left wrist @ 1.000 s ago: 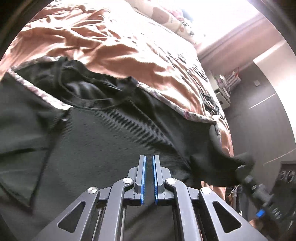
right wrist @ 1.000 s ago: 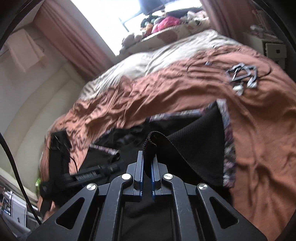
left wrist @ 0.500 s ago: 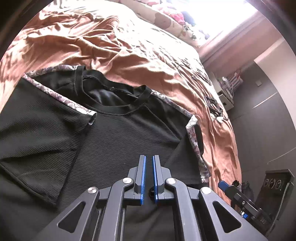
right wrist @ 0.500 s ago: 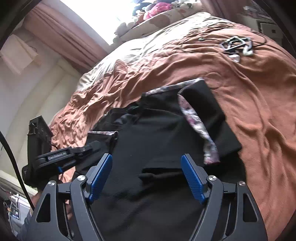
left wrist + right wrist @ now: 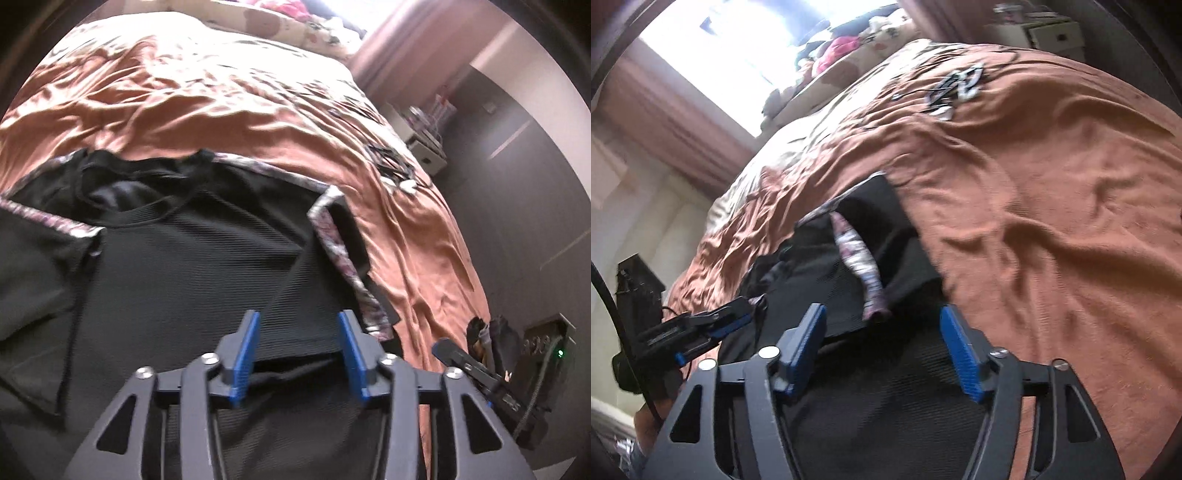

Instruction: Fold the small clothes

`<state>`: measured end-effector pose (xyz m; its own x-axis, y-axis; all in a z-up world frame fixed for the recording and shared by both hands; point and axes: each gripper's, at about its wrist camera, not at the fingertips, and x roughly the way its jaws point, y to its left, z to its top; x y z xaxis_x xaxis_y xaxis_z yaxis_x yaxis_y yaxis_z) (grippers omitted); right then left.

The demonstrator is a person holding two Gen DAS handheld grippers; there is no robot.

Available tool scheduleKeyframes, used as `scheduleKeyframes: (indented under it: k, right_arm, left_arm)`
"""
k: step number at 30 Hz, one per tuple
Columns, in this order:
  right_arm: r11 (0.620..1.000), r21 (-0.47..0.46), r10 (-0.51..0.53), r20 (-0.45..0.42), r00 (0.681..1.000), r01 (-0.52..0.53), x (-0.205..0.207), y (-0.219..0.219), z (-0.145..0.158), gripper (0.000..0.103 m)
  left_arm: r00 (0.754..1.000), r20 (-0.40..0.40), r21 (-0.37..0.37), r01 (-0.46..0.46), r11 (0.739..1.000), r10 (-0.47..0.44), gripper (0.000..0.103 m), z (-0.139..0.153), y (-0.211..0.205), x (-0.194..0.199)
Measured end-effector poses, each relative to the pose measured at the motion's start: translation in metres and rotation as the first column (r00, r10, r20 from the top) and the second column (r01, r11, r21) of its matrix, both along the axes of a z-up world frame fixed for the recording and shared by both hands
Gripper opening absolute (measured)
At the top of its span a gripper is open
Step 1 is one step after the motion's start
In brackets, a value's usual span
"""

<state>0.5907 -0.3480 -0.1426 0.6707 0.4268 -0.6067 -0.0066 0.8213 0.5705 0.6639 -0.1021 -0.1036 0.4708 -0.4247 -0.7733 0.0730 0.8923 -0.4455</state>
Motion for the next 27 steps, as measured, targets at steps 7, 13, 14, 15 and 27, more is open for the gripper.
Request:
scheduleKeyframes:
  k: [7,13,14,15,27]
  right_arm:
    - [1.0,0.018,-0.016,-0.03,0.999,0.016,0.002,-0.013,-0.02,0.041]
    - [0.999,0.033,0.01,-0.051,0.999,-0.008,0.006,-0.012,-0.03,0.03]
    - [0.999,0.044,0.007,-0.055,0.998,-0.005,0.007,-0.016,-0.032,0.03]
    - [0.999,0.048,0.006,-0.056,0.998,-0.003,0.006,-0.018,-0.033,0.03]
    - [0.997,0.071,0.009,-0.065,0.998,-0.005,0.005,-0.03,-0.042,0.024]
  left_arm:
    - [0.997,-0.024,0.011,0.075,0.997,-0.074,0.052,-0.013,-0.05,0.01]
    - [0.993,-0.046,0.025,0.114,0.993,-0.113,0.052,-0.029,-0.083,0.022]
    - [0.992,-0.05,0.022,0.114,0.993,-0.113,0.052,-0.032,-0.087,0.024]
    - [0.992,-0.054,0.019,0.116,0.993,-0.114,0.052,-0.035,-0.089,0.026]
    - [0.985,-0.075,0.076,0.163,0.984,-0.158,0.031,-0.057,-0.121,0.034]
